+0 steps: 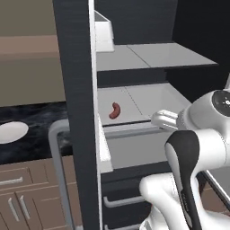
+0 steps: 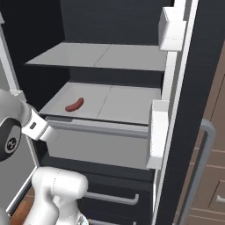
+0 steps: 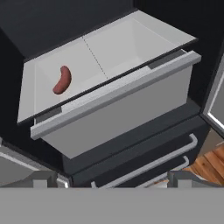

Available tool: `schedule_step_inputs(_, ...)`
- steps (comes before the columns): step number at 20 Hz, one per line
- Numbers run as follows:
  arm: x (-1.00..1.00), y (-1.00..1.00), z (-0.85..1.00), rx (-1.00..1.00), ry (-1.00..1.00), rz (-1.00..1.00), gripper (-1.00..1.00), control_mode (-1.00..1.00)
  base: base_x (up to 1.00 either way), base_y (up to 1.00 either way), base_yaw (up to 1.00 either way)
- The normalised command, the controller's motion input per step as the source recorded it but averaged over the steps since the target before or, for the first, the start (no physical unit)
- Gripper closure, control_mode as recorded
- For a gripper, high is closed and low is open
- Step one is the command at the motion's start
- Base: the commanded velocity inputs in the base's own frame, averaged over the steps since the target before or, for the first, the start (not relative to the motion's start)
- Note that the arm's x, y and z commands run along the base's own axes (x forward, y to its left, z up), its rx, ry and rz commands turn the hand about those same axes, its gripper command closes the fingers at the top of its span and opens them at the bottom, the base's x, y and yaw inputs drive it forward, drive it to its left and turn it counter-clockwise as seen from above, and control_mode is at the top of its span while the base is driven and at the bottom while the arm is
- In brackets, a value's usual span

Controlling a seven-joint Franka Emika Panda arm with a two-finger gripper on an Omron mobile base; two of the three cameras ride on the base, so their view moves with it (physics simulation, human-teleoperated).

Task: Move the hot dog bun to the plate on the dining table and place the condiment next to that plate. Then navigate to the fridge and take the sausage and place it on the plate as well.

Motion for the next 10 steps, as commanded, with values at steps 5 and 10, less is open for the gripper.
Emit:
schedule_step_inputs(5, 0.00, 0.00, 0.00, 0.00, 0.00, 0.00, -1.00, 1.00, 0.95, 0.00, -0.02)
schedule_step_inputs(10, 0.46, 0.10, 0.00, 0.00, 0.00, 0.00, -1.00, -1.00, 0.36, 0.01, 0.00)
